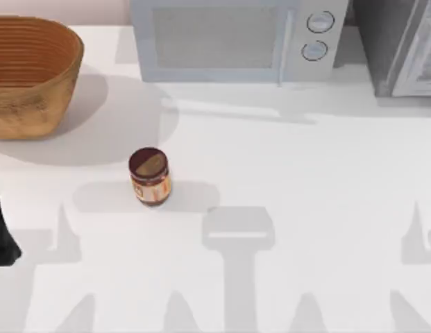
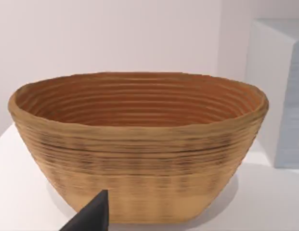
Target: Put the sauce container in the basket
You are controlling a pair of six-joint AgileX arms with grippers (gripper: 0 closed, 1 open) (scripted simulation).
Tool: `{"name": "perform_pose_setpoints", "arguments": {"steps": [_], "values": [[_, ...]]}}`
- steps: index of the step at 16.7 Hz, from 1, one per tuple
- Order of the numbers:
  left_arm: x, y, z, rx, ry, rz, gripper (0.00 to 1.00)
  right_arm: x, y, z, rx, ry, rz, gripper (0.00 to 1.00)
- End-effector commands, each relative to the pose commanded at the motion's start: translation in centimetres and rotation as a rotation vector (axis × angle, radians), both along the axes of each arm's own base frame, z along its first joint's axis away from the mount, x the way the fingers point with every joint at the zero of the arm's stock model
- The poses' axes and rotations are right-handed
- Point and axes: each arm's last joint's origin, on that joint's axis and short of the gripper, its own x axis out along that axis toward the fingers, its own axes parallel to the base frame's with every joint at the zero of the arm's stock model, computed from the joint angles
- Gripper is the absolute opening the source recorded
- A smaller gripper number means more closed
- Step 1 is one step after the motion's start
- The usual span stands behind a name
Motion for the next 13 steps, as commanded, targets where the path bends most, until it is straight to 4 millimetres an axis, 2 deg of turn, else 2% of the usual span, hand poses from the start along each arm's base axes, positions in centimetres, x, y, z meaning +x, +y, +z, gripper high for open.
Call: {"name": "perform_pose_setpoints", "arguments": {"steps": [7,10,13], "values": [[0.7,-0.1,0.8,0.045,0.056,-0.084,1.0,0.0,0.0,0.0,0.0,0.0,0.0,1.0],[2.1,-0.3,1.8,0.096,0.122,-0.204,1.0,0.0,0.0,0.0,0.0,0.0,0.0,1.0],[4.4,-0.5,2.6,0.143,0.191,-0.364,1.0,0.0,0.0,0.0,0.0,0.0,0.0,1.0]]}}
